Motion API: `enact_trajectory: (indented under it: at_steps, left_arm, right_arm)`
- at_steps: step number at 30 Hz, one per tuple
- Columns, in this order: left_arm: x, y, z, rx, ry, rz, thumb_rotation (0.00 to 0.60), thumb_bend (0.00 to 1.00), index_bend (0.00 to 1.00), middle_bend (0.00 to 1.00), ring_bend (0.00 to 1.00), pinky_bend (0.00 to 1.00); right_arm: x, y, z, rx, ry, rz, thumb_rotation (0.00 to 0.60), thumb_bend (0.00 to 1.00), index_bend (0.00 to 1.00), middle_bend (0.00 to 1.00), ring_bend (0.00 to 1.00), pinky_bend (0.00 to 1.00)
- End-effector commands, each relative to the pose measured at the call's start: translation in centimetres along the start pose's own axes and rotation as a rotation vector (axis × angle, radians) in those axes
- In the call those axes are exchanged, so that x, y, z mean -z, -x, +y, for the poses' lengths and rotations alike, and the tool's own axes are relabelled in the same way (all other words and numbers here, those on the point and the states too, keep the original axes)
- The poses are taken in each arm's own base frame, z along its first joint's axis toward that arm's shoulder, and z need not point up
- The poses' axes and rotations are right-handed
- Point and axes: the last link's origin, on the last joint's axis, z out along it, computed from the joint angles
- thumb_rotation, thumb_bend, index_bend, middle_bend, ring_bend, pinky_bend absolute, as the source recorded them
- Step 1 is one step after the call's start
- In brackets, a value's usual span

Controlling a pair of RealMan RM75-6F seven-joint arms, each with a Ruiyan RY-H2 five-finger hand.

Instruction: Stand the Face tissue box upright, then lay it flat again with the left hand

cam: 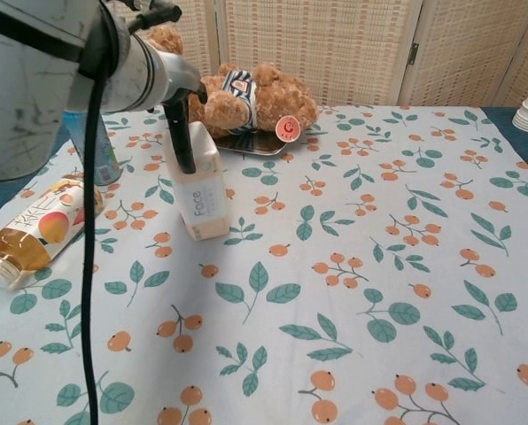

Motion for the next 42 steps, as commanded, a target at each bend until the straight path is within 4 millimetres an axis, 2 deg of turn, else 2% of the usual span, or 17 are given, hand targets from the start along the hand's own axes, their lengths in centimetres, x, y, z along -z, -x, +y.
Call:
enact_trajectory:
  at_steps: [1, 7, 18, 25, 30, 34, 37, 42]
  left_arm:
    - [-0.2, 0.2, -0.1, -0.006, -0.007, -0.009, 0.600, 0.14, 0.07, 0.23, 0.11, 0.19]
    - [-0.3, 0.6, -0.1, -0.016, -0.011, -0.016, 0.600, 0.13, 0.11, 0.28, 0.13, 0.20]
    - [-0.3, 0.3, -0.1, -0.016, -0.009, 0.019, 0.600, 0.14, 0.33, 0.50, 0.27, 0.29]
    - [0.0, -0.2, 0.0, 0.014, 0.016, 0.057, 0.600, 0.14, 0.39, 0.55, 0.31, 0.32]
    - [0.7, -1.3, 0.1, 0.186, 0.103, 0.147, 0.600, 0.14, 0.39, 0.56, 0.32, 0.36]
    - [1.2, -1.3, -0.1, 0.487, 0.246, 0.079, 0.600, 0.14, 0.39, 0.57, 0.33, 0.40]
    - [0.9, -0.7, -1.0, 0.639, 0.324, 0.076, 0.600, 0.14, 0.39, 0.57, 0.33, 0.39]
    - [0.0, 1.6, -2.8, 0.884, 0.410, 0.152, 0.600, 0.14, 0.41, 0.59, 0.35, 0.38]
  right_arm:
    - [-0.1, 0.0, 0.0, 0.001, 0.001, -0.002, 0.600, 0.12, 0.14, 0.00, 0.00, 0.00]
    - [-0.1, 0.1, 0.0, 0.002, 0.002, -0.006, 0.600, 0.12, 0.14, 0.00, 0.00, 0.00]
    - [-0.1, 0.1, 0.0, 0.003, 0.001, -0.007, 0.600, 0.12, 0.14, 0.00, 0.00, 0.00]
    - [-0.1, 0.1, 0.0, 0.003, 0.003, -0.006, 0.600, 0.12, 0.14, 0.00, 0.00, 0.00]
    - [-0.2, 0.2, 0.1, 0.005, 0.006, -0.006, 0.600, 0.12, 0.14, 0.00, 0.00, 0.00]
    - [-0.3, 0.2, 0.1, 0.007, 0.009, -0.008, 0.600, 0.12, 0.14, 0.00, 0.00, 0.00]
    - [-0.4, 0.4, 0.2, 0.010, 0.012, -0.013, 0.600, 0.12, 0.14, 0.00, 0.00, 0.00]
    - [-0.4, 0.4, 0.1, 0.012, 0.013, -0.010, 0.600, 0.12, 0.14, 0.00, 0.00, 0.00]
